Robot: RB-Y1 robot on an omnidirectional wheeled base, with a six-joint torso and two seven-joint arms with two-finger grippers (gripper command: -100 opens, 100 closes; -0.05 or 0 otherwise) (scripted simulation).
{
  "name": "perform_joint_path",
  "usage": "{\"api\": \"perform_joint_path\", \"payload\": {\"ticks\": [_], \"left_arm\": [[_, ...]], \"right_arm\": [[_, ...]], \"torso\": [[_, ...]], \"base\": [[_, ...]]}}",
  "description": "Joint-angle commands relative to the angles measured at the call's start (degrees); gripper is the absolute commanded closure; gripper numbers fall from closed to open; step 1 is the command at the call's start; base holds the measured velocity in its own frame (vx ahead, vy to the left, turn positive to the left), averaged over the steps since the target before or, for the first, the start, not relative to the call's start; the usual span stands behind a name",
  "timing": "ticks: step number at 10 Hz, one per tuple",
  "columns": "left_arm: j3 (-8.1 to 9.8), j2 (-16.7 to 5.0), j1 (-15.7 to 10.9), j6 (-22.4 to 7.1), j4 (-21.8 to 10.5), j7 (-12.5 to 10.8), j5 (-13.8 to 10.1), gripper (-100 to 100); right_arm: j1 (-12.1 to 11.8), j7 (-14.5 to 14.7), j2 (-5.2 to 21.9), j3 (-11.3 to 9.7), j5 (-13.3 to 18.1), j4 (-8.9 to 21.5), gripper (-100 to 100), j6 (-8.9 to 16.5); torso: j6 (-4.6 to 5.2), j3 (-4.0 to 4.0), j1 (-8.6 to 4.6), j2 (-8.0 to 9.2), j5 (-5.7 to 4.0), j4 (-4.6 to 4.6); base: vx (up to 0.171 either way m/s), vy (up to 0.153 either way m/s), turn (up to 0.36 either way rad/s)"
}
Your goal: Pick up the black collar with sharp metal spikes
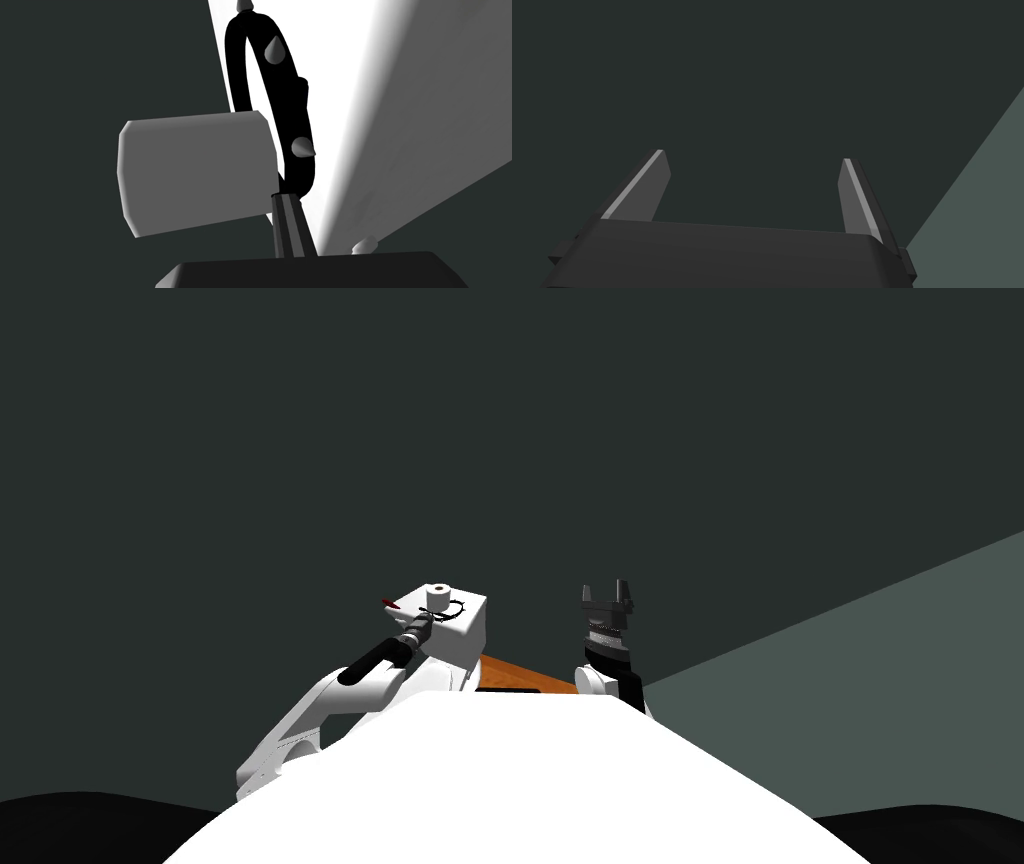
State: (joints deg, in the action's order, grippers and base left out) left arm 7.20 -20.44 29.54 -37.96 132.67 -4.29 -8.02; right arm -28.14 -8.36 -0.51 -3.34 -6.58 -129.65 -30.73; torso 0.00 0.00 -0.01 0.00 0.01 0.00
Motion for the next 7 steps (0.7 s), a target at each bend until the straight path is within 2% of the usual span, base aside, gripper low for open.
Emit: {"api": "perform_joint_path", "payload": {"ticks": [1, 2, 3, 7], "left_arm": [[0.0, 0.0, 0.0, 0.0, 0.0, 0.0, 0.0, 100], [0.0, 0.0, 0.0, 0.0, 0.0, 0.0, 0.0, 0], [1.79, 0.3, 0.2, 0.6, 0.1, 0.5, 0.4, -100], [7.33, 1.4, 0.7, 2.8, 0.5, 2.1, 1.6, -100]], "right_arm": [[0.0, 0.0, 0.0, 0.0, 0.0, 0.0, 0, 0.0], [0.0, 0.0, 0.0, 0.0, 0.0, 0.0, 0, 0.0], [0.0, 0.0, 0.0, 0.0, 0.0, 0.0, 0, 0.0], [0.0, 0.0, 0.0, 0.0, 0.0, 0.0, 0, 0.0]], "torso": [[0.0, 0.0, 0.0, 0.0, 0.0, 0.0], [0.0, 0.0, 0.0, 0.0, 0.0, 0.0], [0.0, 0.0, 0.0, 0.0, 0.0, 0.0], [0.0, 0.15, -0.27, 0.25, -0.06, 0.06]], "base": [[0.0, 0.0, 0.0], [0.0, 0.0, 0.0], [-0.024, -0.02, 0.01], [-0.057, -0.066, 0.007]]}}
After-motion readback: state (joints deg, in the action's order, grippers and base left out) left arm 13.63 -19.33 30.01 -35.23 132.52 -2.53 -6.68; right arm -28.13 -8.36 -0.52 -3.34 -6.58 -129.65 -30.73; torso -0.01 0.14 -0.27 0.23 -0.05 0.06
